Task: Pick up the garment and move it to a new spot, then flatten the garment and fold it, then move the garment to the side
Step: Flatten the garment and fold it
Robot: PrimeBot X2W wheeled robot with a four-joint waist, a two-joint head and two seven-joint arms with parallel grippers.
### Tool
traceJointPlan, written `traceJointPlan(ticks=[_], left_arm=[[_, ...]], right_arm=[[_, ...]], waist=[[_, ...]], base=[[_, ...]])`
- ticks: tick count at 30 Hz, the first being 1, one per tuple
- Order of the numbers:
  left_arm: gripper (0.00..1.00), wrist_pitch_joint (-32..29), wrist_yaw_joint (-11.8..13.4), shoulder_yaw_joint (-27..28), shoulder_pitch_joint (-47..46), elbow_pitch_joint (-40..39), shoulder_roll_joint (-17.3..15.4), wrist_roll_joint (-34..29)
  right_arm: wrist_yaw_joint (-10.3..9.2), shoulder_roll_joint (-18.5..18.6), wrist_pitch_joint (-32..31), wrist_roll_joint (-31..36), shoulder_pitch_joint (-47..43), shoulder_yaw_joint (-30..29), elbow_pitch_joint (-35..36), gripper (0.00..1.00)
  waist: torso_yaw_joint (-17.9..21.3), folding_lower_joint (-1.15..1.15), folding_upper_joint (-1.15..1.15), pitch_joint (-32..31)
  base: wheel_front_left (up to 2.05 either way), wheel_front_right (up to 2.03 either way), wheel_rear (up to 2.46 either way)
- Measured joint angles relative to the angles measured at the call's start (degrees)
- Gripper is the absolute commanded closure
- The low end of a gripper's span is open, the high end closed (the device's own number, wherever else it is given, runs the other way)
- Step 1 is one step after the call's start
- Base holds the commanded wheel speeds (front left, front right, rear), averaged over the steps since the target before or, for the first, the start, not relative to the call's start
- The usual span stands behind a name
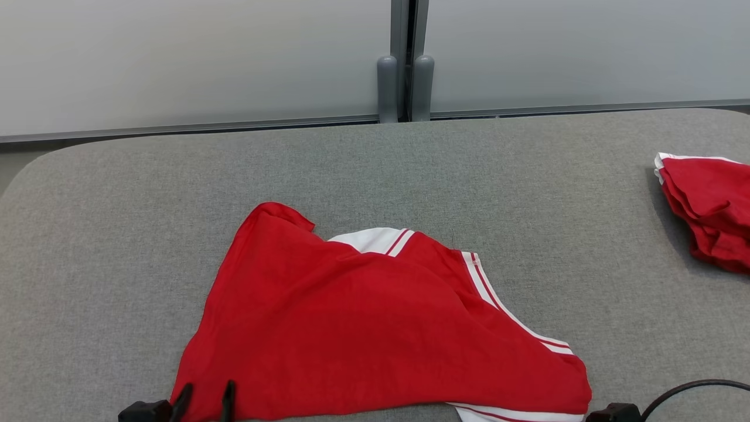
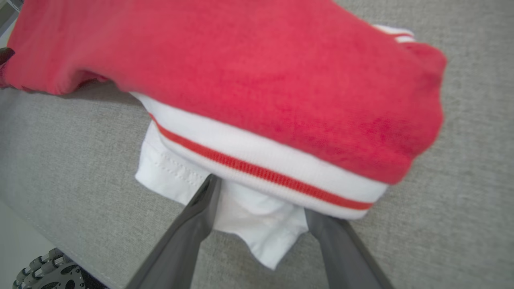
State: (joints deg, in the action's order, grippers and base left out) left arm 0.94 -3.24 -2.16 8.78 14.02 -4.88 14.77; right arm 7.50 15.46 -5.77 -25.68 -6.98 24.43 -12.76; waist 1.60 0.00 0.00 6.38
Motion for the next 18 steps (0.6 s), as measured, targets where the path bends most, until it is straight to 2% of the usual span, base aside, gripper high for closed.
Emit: traceJointPlan(ticks=[13,18], left_arm=[[0.0,-3.5,-0.3,-1.5,0.0,-0.5,0.3,1.8],[0.0,-3.8,1.3,-1.3,0.0,-0.9,0.0,1.4]], right_arm=[[0.05,2.6,-5.2,1.9,0.2,0.0,2.2,0.0],[0.09,3.3,-7.6,3.5,0.4,0.1,3.5,0.0]], waist=[[0.1,0.0,0.0,0.6],[0.1,0.0,0.0,1.0]], base=[[0.0,0.0,0.0],[0.0,0.0,0.0]])
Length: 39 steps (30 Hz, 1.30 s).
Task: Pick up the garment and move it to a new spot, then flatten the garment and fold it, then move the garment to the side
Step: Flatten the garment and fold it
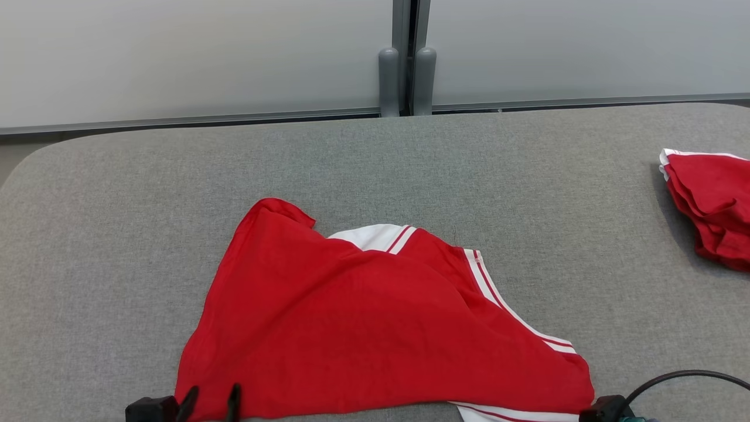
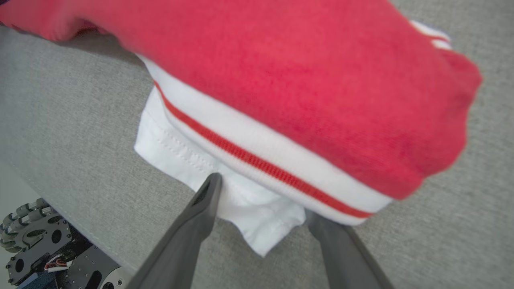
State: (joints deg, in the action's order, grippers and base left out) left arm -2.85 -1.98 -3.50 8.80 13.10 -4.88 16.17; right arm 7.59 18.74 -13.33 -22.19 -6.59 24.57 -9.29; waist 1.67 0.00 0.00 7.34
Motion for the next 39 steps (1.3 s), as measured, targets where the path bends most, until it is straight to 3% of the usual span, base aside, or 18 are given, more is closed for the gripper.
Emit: traceJointPlan(ticks=[7,14,15,16,17,18,19,21,31,39], left_arm=[[0.0,-2.3,1.8,0.6,0.4,-1.1,-1.4,-0.4],[0.0,-4.8,2.0,0.6,1.0,-2.4,-2.0,0.2],[0.09,-5.0,2.0,0.5,1.0,-2.6,-2.0,0.4],[0.27,-5.3,1.8,0.4,0.9,-2.7,-2.1,0.6],[0.57,-5.3,1.7,0.4,0.9,-2.8,-2.1,0.7],[0.78,-5.6,1.6,0.2,0.6,-2.7,-2.2,0.7],[1.0,-5.8,1.3,-0.1,0.3,-2.6,-2.4,0.7],[1.0,-5.9,0.9,-0.2,-0.2,-2.2,-2.8,1.0],[1.0,-6.0,-1.3,0.0,-0.2,-1.9,-3.1,4.2],[1.0,-7.8,-2.0,0.4,4.0,-13.8,-2.9,7.4]], right_arm=[[0.08,0.8,-3.6,1.7,-0.7,-0.5,2.4,0.0],[0.08,1.3,-7.5,2.5,-1.1,-0.9,5.2,0.0],[0.08,1.5,-7.9,2.6,-1.1,-0.9,5.5,0.0],[0.08,1.6,-8.4,2.5,-1.1,-0.8,5.9,0.0],[0.07,1.7,-8.9,2.5,-1.1,-0.6,6.2,0.0],[0.02,2.0,-9.3,2.5,-1.0,-0.4,6.4,0.09],[-0.05,2.3,-9.8,2.4,-0.7,-0.1,6.6,0.53],[-0.08,3.1,-10.6,1.9,0.1,0.8,6.9,1.0],[-0.08,6.0,-11.9,-3.4,0.0,2.1,9.9,1.0],[-0.09,8.3,-11.3,-11.4,-5.3,-4.8,21.3,1.0]], waist=[[0.1,0.0,0.0,0.2],[0.1,0.0,0.0,1.5],[0.1,0.0,0.0,1.8],[0.0,0.0,0.0,2.1],[0.0,0.0,0.0,2.5],[-0.1,0.0,0.0,2.9],[-0.1,0.0,0.0,3.3],[-0.3,0.0,0.0,4.0],[-0.1,0.0,0.0,2.4],[0.9,0.0,0.0,-0.6]], base=[[0.0,0.0,0.0],[0.0,0.0,0.0],[0.0,0.0,0.0],[0.0,0.0,0.0],[0.0,0.0,0.0],[0.0,0.0,0.0],[0.0,0.0,0.0],[0.0,0.0,0.0],[0.0,0.0,0.0],[0.0,0.0,0.0]])
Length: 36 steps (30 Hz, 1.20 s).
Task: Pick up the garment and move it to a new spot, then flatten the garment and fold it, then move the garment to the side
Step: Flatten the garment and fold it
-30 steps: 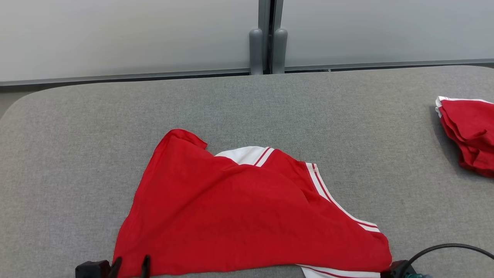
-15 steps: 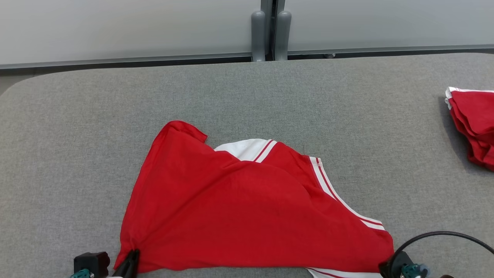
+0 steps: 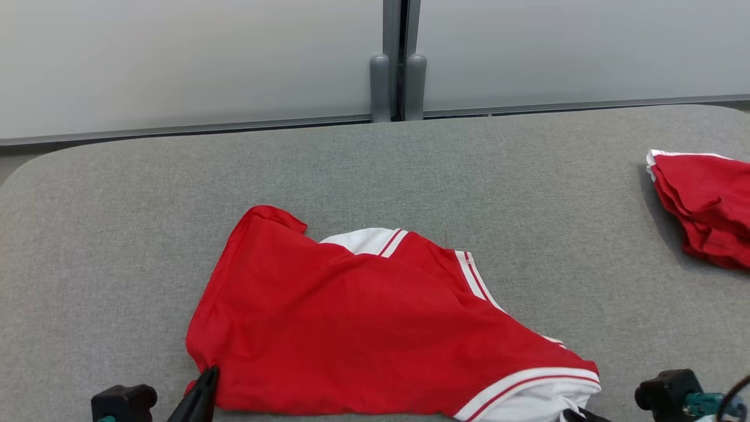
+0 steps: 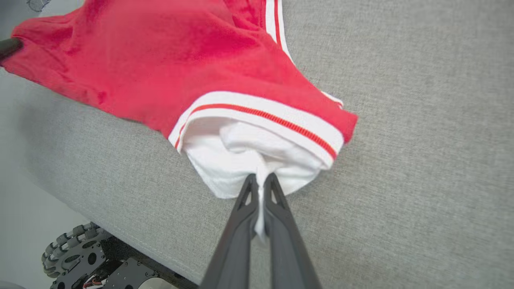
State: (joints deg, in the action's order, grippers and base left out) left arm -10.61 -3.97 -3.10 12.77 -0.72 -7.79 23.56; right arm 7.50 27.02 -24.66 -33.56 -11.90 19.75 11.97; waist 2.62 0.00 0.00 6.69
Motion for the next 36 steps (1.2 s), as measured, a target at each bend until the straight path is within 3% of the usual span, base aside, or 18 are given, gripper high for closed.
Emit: traceJointPlan(ticks=[9,16,23,26,31,34,36], left_arm=[[1.0,-2.9,1.3,1.2,3.4,-16.9,0.6,3.6],[1.0,-3.3,1.7,2.7,3.3,-25.8,0.6,5.8],[1.0,-7.2,1.0,4.1,-8.1,-33.2,-3.1,7.4],[1.0,-9.4,0.6,4.7,-17.7,-31.4,-4.8,9.2],[1.0,-12.5,0.7,5.0,-39.1,-19.4,-6.5,11.7],[1.0,-12.9,0.5,3.7,-51.2,-9.8,-7.5,10.5],[1.0,-12.0,0.5,3.0,-58.7,-3.6,-7.4,9.6]], right_arm=[[-0.01,1.9,-1.0,-7.8,-5.8,-10.9,13.5,1.0],[-0.01,3.6,0.2,-12.2,-5.1,-19.5,21.0,1.0],[0.0,8.1,2.1,-12.8,9.1,-25.5,22.4,1.0],[0.0,9.8,4.1,-11.8,19.2,-24.7,19.3,1.0],[0.01,10.9,6.0,-10.5,39.1,-17.8,10.0,1.0],[0.0,10.3,7.0,-7.6,53.0,-11.9,2.7,1.0],[0.0,7.9,8.2,-5.9,61.7,-8.1,-2.8,1.0]], waist=[[2.2,0.0,0.0,-1.2],[3.6,0.0,0.0,-1.3],[3.8,0.0,0.0,0.7],[3.4,0.0,0.0,2.7],[2.1,0.0,0.0,7.6],[1.4,0.0,0.0,11.4],[1.0,0.0,0.0,13.9]], base=[[0.0,0.0,0.0],[0.0,0.0,0.0],[0.0,0.0,0.0],[0.0,0.0,0.0],[0.0,0.0,0.0],[0.0,0.0,0.0],[0.0,0.0,0.0]])
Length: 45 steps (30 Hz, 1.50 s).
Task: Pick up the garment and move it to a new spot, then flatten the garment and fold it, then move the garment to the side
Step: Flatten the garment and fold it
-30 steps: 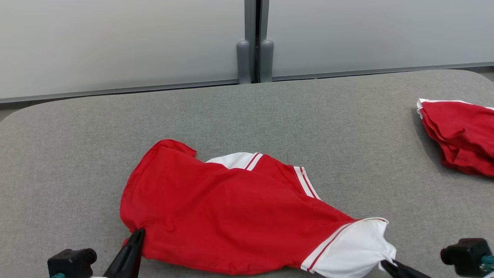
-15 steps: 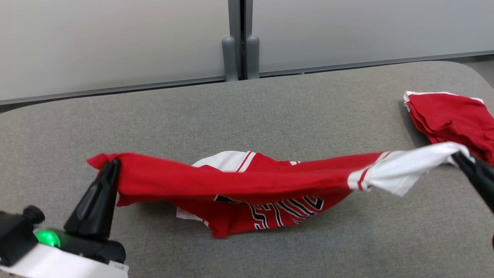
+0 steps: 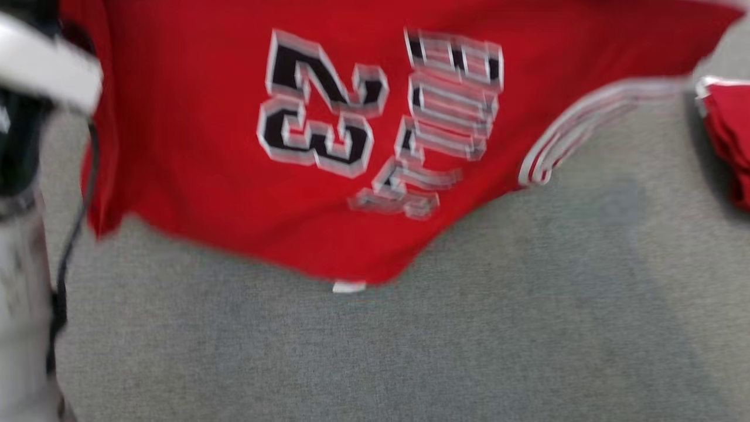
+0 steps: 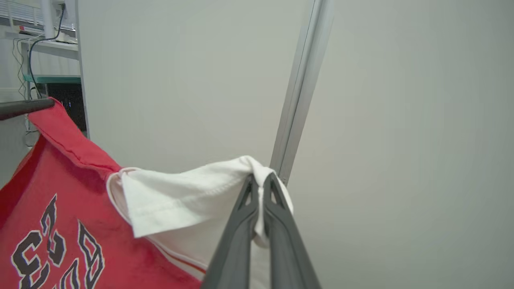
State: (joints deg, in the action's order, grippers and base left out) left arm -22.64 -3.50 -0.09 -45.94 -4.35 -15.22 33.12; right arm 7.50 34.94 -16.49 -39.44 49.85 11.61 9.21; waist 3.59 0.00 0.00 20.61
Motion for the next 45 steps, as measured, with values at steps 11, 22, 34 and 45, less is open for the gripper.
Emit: traceJointPlan(ticks=[11,22,34,45], left_arm=[[1.0,17.8,-1.5,-2.4,-26.2,26.5,-0.4,-8.1],[1.0,32.2,-3.8,-10.1,-23.8,42.1,-0.3,-8.0],[1.0,37.1,-3.9,-19.3,9.3,34.4,-3.6,1.8],[1.0,34.7,2.9,-20.9,42.2,17.6,-5.0,4.7]], right_arm=[[0.0,-17.4,19.9,15.5,31.3,2.4,-31.0,1.0],[0.0,-19.6,30.7,15.0,23.9,8.5,-40.0,1.0],[0.01,-12.9,31.4,14.6,-21.1,2.3,-18.4,1.0],[0.01,-16.5,31.5,16.9,-53.8,-2.2,-11.6,1.0]], waist=[[0.1,0.0,0.0,10.0],[1.6,0.01,0.0,17.9],[0.0,0.01,0.0,8.7],[0.0,0.0,0.0,-6.4]], base=[[0.0,0.0,0.0],[0.0,0.0,0.0],[0.0,0.0,0.0],[0.0,0.0,0.0]])
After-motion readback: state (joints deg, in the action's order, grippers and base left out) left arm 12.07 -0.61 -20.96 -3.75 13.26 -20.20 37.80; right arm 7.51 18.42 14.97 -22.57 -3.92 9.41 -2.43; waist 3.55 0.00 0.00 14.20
